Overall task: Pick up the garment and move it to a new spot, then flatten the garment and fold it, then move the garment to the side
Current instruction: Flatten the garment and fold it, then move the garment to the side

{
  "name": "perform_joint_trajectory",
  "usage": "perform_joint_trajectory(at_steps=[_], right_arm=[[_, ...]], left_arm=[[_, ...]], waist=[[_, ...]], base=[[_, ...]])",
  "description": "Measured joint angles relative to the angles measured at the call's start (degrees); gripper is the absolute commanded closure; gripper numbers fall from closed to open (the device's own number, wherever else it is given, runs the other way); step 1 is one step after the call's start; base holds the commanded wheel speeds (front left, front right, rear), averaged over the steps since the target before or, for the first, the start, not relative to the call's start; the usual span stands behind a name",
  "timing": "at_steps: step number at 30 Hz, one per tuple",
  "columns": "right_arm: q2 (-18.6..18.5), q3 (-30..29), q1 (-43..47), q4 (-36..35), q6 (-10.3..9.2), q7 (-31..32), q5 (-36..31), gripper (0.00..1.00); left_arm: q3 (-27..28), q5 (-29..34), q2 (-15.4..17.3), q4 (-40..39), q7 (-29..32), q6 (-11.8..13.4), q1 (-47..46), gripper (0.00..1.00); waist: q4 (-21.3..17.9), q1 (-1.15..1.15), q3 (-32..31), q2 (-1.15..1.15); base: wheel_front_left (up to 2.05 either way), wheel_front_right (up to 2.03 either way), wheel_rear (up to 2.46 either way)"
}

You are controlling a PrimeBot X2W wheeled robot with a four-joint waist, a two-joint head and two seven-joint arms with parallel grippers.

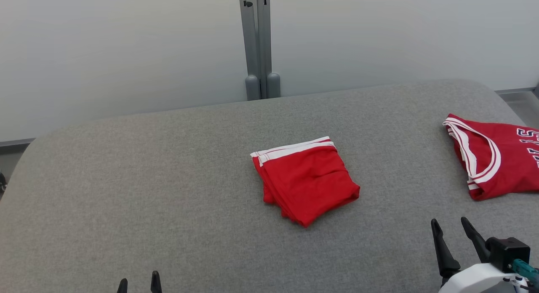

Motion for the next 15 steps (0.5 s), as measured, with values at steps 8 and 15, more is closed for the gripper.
perform_joint_trajectory(at_steps=[8,15], right_arm=[[1.4,2.9,-5.6,0.8,0.01,4.8,7.8,0.00],[0.1,3.9,-22.4,3.6,-0.01,27.2,16.1,0.00]], left_arm=[[-0.4,0.1,0.0,-0.3,0.0,0.0,-0.2,0.00],[-3.7,0.1,0.0,0.2,0.0,-1.0,-4.4,0.00]], waist=[[0.2,0.00,1.3,0.00],[1.1,0.00,5.0,0.00]], base=[[0.00,0.00,0.00],[0.00,0.00,0.00]])
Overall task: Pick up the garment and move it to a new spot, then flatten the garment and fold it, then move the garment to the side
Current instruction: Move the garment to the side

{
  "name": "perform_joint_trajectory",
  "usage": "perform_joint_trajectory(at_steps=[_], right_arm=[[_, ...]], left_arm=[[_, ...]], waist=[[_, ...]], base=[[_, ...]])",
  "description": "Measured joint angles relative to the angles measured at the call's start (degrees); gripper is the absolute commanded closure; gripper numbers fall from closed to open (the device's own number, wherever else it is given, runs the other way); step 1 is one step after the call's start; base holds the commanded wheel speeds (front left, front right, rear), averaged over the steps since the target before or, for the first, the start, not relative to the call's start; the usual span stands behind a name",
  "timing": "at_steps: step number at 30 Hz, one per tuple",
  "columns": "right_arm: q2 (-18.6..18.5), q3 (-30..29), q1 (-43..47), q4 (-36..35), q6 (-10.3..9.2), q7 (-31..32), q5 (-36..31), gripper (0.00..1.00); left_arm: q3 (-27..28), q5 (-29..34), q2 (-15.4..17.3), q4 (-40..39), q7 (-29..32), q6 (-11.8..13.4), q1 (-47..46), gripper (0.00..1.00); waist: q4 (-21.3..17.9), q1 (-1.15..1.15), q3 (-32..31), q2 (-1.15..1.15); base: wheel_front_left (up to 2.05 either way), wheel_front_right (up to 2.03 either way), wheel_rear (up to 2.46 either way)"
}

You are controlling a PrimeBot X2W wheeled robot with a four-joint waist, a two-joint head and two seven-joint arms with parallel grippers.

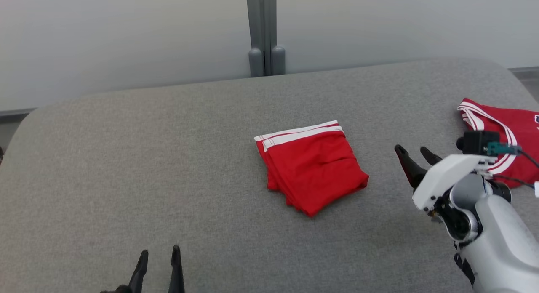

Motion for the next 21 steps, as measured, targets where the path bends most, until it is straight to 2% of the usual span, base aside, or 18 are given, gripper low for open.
perform_joint_trajectory(at_steps=[3,5,10,16,17,18,21], right_arm=[[0.2,-0.1,-6.4,3.8,0.00,7.2,-0.9,0.00],[0.5,-1.0,-9.8,6.7,0.00,9.5,-1.5,0.00],[2.0,-3.2,-16.0,14.8,0.00,12.9,-5.2,0.00],[3.1,-4.9,-19.1,23.3,-0.01,15.8,-8.5,0.00],[3.8,-5.5,-19.6,24.1,-0.01,15.9,-8.3,0.40],[4.4,-5.8,-19.9,24.3,-0.01,15.5,-7.9,1.00],[5.9,-6.2,-21.1,24.5,0.00,13.7,-6.7,1.00]], left_arm=[[-2.1,-0.1,0.0,0.7,0.0,-0.5,-3.2,0.00],[-3.2,-0.2,0.0,1.4,0.0,-0.9,-5.0,0.00],[-4.8,-0.6,0.0,2.6,0.0,-1.2,-8.5,0.00],[-5.1,-0.8,0.0,3.4,0.0,-1.5,-10.5,0.00],[-5.0,-0.8,0.0,3.4,0.0,-1.5,-10.6,0.00],[-4.8,-0.8,0.0,3.4,0.0,-1.5,-10.7,0.00],[-4.1,-0.8,0.0,3.2,0.0,-1.3,-10.7,0.00]], waist=[[1.1,0.00,2.3,0.00],[2.1,0.00,3.8,0.00],[5.6,0.00,7.3,0.00],[9.5,0.00,10.6,0.00],[10.0,0.00,11.2,0.00],[10.3,0.00,11.6,0.00],[10.5,0.00,12.7,0.00]], base=[[0.00,0.00,0.00],[0.00,0.00,0.00],[0.00,0.00,0.00],[0.00,0.00,0.00],[0.00,0.00,0.00],[0.00,0.00,0.00],[0.00,0.00,0.00]])
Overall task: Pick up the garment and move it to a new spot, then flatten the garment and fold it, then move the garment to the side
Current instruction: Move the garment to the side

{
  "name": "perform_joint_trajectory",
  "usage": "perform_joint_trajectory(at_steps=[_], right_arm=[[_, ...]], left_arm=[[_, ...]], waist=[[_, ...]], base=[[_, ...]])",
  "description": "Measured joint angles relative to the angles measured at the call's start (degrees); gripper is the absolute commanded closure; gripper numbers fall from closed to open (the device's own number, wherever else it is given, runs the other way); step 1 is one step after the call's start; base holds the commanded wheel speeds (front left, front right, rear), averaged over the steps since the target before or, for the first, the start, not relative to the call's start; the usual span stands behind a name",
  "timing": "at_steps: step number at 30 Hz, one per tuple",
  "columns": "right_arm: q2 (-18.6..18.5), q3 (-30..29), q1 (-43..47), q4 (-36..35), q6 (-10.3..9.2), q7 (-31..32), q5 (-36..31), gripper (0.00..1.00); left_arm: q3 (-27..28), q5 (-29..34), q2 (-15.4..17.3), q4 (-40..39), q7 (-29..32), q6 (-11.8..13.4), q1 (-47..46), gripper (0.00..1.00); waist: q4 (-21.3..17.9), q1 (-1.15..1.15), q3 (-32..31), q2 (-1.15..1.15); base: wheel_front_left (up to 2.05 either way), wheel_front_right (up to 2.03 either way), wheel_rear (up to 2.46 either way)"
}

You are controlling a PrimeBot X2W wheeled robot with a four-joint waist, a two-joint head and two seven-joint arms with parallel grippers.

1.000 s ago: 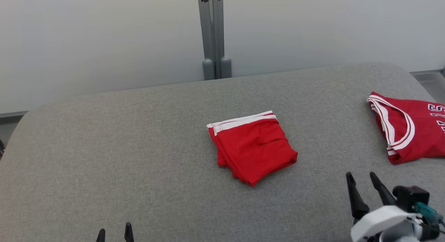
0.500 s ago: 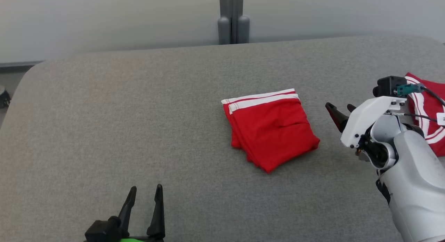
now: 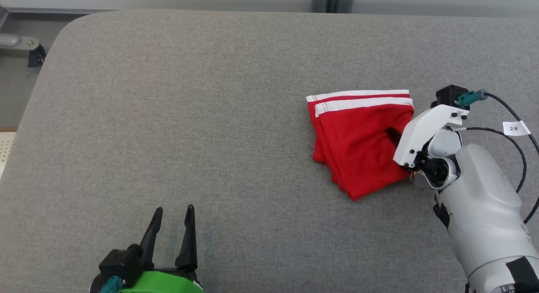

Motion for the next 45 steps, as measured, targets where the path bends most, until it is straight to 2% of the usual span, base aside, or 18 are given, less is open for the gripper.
perform_joint_trajectory(at_steps=[7,13,20,25,31,32,33,34,39,45], right_arm=[[0.1,1.7,-1.6,-2.3,0.01,-3.3,2.2,1.00],[-5.5,1.1,-3.8,-4.9,0.00,-4.6,2.1,1.00],[-11.9,-3.8,-8.7,-5.3,-0.01,-3.2,-2.0,1.00],[-14.8,-9.4,-11.9,-3.1,0.00,-2.5,-6.2,1.00],[-15.8,-15.6,-14.5,-0.9,0.01,-2.9,-12.7,1.00],[-16.0,-16.3,-14.9,-0.9,0.01,-3.6,-14.0,0.85],[-16.2,-17.0,-15.0,-1.0,0.01,-5.1,-15.8,0.54],[-16.3,-17.6,-15.1,-1.0,0.01,-5.7,-17.2,0.00],[-15.8,-16.9,-14.8,-2.3,0.01,-9.4,-26.4,0.00],[-12.8,-11.7,-11.8,-7.8,0.02,-17.6,-27.0,0.00]], left_arm=[[2.1,1.2,0.0,-1.0,0.0,-0.3,0.4,0.00],[3.5,3.7,0.0,-1.4,0.0,-1.4,0.0,0.00],[1.7,5.9,0.4,-0.8,0.0,-2.6,-3.6,0.00],[0.5,6.6,1.4,0.0,0.0,-2.8,-4.6,0.00],[1.3,6.5,2.4,0.2,0.0,-3.0,-4.5,0.00],[1.5,6.5,2.6,0.2,0.0,-3.0,-4.4,0.00],[1.7,6.5,2.8,0.2,0.0,-3.0,-4.3,0.00],[1.8,6.5,2.9,0.2,0.0,-3.0,-4.2,0.00],[2.7,6.2,2.7,-0.1,0.0,-3.0,-3.9,0.00],[3.4,5.6,1.6,-0.6,0.0,-3.0,-3.6,0.00]], waist=[[-4.1,0.00,1.3,0.00],[-11.0,0.00,1.8,0.00],[-19.3,0.00,2.6,0.00],[-21.5,0.00,4.9,0.00],[-20.6,0.00,7.8,0.00],[-20.2,0.00,8.2,0.00],[-19.8,0.00,8.6,0.00],[-19.5,0.00,8.9,0.00],[-18.5,0.00,10.0,0.00],[-18.2,0.00,7.9,0.00]], base=[[0.00,0.00,0.00],[0.00,0.00,0.00],[0.00,0.00,0.00],[0.00,0.00,0.00],[0.00,0.00,0.00],[0.00,0.00,0.00],[0.00,0.00,0.00],[0.00,0.00,0.00],[0.00,0.00,0.00],[0.00,0.00,0.00]])
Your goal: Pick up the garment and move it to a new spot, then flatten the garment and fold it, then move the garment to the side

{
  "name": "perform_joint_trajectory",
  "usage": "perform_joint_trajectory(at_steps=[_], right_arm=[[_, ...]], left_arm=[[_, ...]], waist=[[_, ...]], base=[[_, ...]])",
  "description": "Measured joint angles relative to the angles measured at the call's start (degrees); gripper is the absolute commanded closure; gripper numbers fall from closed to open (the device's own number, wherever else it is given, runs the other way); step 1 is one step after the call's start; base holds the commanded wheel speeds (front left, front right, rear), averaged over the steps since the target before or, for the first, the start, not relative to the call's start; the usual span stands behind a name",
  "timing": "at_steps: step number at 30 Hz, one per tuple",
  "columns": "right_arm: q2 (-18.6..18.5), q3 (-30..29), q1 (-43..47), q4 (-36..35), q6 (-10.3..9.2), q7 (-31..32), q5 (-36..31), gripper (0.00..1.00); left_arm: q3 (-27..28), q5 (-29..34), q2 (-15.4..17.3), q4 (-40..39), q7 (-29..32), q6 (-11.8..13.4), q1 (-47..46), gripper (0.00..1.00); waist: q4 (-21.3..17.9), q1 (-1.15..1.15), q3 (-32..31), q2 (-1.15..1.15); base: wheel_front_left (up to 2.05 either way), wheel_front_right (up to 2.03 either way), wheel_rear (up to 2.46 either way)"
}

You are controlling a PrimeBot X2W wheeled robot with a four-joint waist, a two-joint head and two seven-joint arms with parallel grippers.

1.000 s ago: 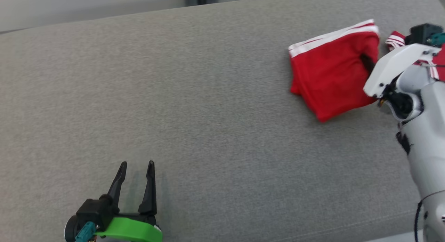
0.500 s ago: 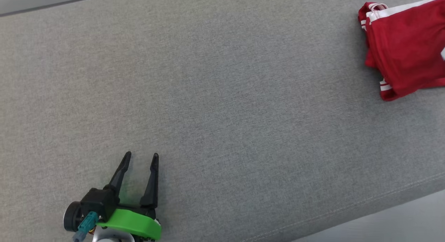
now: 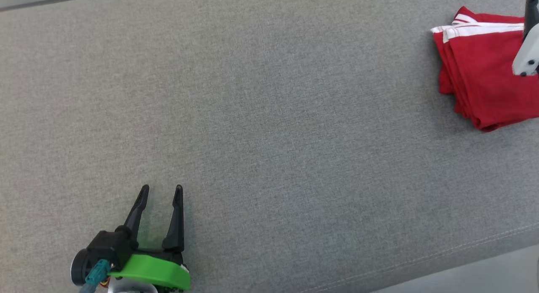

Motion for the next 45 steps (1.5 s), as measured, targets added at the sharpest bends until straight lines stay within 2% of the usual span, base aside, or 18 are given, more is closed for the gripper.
perform_joint_trajectory(at_steps=[6,12,17,22,24,30,41,42,45], right_arm=[[1.2,5.8,10.6,-9.9,0.00,-5.6,4.1,0.00],[2.7,8.6,26.0,-19.1,0.02,-10.1,6.3,0.00],[6.0,9.2,39.1,-23.2,0.02,-15.5,5.2,0.00],[10.2,10.8,48.6,-22.5,0.02,-21.0,5.0,0.00],[11.8,12.1,50.7,-21.5,0.02,-22.0,6.2,0.00],[12.6,14.3,53.3,-19.4,0.03,-23.2,5.5,0.00],[14.0,15.2,53.4,-25.5,0.02,-23.4,4.1,0.00],[14.2,15.2,53.6,-26.0,0.03,-23.4,4.0,1.00],[14.5,15.3,54.1,-24.6,0.03,-23.3,4.1,1.00]], left_arm=[[1.4,-0.8,-1.0,-0.2,0.0,0.0,3.4,0.00],[3.4,-1.5,-1.4,0.1,0.0,1.1,8.8,0.00],[5.3,-1.5,-1.5,0.1,0.0,1.8,13.2,0.00],[6.3,-1.5,-1.5,0.1,0.0,2.4,14.4,0.00],[6.6,-1.5,-1.6,0.2,0.0,2.6,14.8,0.00],[6.6,-1.5,-1.6,0.3,0.0,3.3,14.9,0.00],[5.8,-2.1,-1.6,0.1,0.0,3.7,13.7,0.00],[5.6,-2.1,-1.6,0.5,0.0,3.3,13.6,1.00],[5.4,-2.1,-1.8,2.0,0.3,3.3,14.2,1.00]], waist=[[0.3,0.00,-4.9,0.00],[0.9,0.00,-10.9,0.00],[1.6,0.00,-16.3,0.00],[2.8,0.00,-20.3,0.00],[3.3,0.00,-21.4,0.00],[5.4,-0.01,-23.5,0.00],[6.8,0.00,-24.5,0.00],[6.9,0.00,-24.5,0.00],[6.9,0.00,-24.5,0.00]], base=[[0.00,0.00,0.00],[0.00,0.00,0.00],[0.00,0.00,0.00],[0.00,0.00,0.00],[0.00,0.00,0.00],[0.00,0.00,0.00],[0.00,0.00,0.00],[0.00,0.00,0.00],[0.00,0.00,0.00]])
